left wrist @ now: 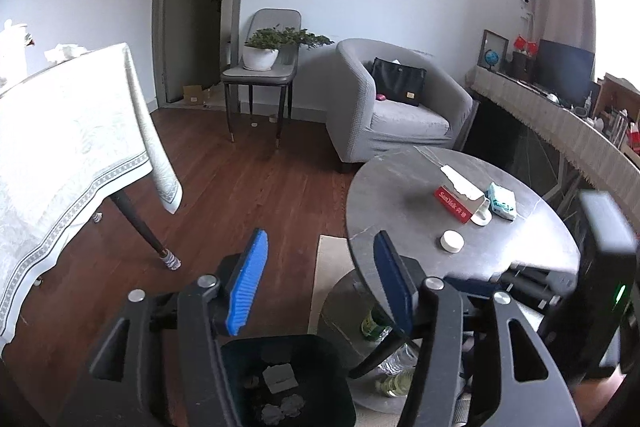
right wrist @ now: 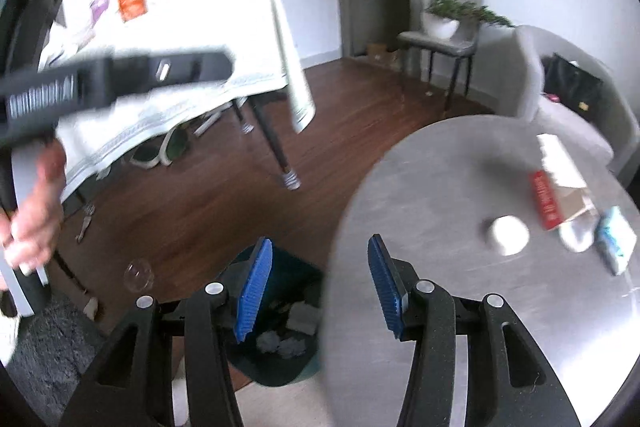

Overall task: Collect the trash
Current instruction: 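Return both grippers from the bin back over the table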

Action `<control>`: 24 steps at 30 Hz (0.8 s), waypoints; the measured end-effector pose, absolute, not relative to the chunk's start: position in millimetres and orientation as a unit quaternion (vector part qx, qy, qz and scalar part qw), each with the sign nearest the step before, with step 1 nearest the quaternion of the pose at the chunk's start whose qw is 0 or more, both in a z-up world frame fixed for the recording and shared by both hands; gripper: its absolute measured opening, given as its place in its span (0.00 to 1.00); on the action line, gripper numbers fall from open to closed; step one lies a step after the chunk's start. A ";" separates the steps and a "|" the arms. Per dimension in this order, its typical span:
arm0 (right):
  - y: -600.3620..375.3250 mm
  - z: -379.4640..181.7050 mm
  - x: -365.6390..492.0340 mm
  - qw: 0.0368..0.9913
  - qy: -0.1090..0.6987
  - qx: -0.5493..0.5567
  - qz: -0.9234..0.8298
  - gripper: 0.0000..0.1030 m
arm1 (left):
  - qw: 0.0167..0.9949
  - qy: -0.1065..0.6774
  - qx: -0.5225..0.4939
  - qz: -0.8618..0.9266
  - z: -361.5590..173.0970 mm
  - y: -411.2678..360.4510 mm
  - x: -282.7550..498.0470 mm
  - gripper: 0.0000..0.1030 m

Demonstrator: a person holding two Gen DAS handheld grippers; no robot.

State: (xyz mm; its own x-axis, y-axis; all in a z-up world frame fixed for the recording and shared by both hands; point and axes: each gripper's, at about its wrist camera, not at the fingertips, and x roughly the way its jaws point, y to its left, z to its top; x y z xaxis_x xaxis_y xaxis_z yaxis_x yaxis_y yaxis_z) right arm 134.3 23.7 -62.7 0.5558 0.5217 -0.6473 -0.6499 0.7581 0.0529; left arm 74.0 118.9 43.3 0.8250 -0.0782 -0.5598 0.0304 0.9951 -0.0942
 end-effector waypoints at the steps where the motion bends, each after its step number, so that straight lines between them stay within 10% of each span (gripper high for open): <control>1: 13.8 -58.0 139.4 0.882 0.327 -0.090 0.326 0.49 | 0.954 0.297 -0.036 -0.030 41.1 114.5 76.6 0.61; 24: -98.0 -43.8 197.9 0.926 0.307 -0.019 0.219 0.64 | 0.938 0.329 0.012 -0.106 12.4 48.1 120.1 0.82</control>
State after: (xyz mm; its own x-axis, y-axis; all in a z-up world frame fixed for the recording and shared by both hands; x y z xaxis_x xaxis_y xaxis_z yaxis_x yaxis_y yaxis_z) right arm 197.9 -98.0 -43.8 0.7151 0.3944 -0.5771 -0.4183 0.9029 0.0987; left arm 120.1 48.1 12.4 0.7609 -0.1918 -0.6199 0.2074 0.9771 -0.0476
